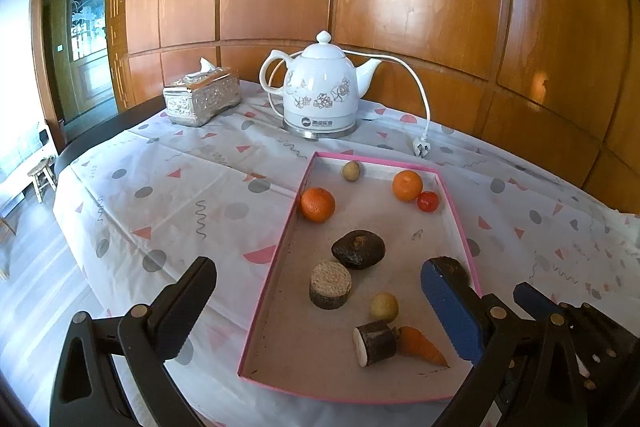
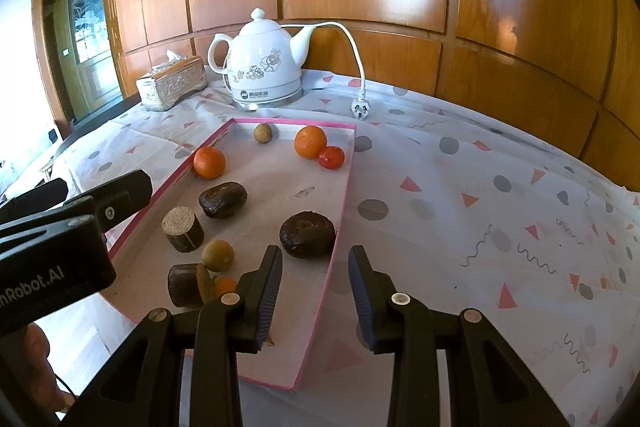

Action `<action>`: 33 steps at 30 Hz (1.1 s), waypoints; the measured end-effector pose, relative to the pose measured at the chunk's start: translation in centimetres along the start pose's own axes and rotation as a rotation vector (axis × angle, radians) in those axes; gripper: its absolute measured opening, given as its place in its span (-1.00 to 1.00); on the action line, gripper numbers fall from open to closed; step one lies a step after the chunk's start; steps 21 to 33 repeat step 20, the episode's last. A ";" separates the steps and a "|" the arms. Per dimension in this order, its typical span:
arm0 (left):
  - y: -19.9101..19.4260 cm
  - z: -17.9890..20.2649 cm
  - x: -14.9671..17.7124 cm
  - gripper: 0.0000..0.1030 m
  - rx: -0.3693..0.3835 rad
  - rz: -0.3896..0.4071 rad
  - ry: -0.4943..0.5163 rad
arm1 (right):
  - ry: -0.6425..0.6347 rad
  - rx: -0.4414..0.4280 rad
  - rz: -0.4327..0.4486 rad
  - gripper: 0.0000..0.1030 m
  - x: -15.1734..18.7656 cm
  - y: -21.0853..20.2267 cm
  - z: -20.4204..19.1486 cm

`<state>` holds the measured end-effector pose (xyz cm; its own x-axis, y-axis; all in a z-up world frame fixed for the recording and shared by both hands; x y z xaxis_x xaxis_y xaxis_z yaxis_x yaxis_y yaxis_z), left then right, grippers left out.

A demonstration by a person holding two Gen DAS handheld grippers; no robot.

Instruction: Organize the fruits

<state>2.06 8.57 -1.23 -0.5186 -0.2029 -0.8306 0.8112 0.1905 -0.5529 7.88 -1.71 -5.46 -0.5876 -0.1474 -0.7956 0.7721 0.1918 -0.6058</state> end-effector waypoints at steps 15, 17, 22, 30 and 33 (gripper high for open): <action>-0.4 0.2 -0.1 0.99 -0.005 0.015 0.000 | 0.006 0.002 -0.005 -0.33 0.1 0.1 0.3; -0.5 0.3 -0.1 0.99 -0.001 0.019 0.003 | 0.009 0.005 -0.007 -0.33 0.3 0.0 0.5; -0.4 0.4 -0.1 0.99 0.014 0.007 -0.003 | 0.021 0.013 -0.009 -0.33 0.4 -0.1 1.4; -0.4 0.4 -0.1 0.99 0.014 0.007 -0.003 | 0.021 0.013 -0.009 -0.33 0.4 -0.1 1.4; -0.4 0.4 -0.1 0.99 0.014 0.007 -0.003 | 0.021 0.013 -0.009 -0.33 0.4 -0.1 1.4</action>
Point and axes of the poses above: each gripper's, at about its wrist camera, not at the fingertips, and y roughly the way its jaws point, z to its right, x to its underside, the point moved 5 cm from there along y, roughly the way its jaws point, and after that the axes turned 4 degrees about z, right-handed, at the moved point
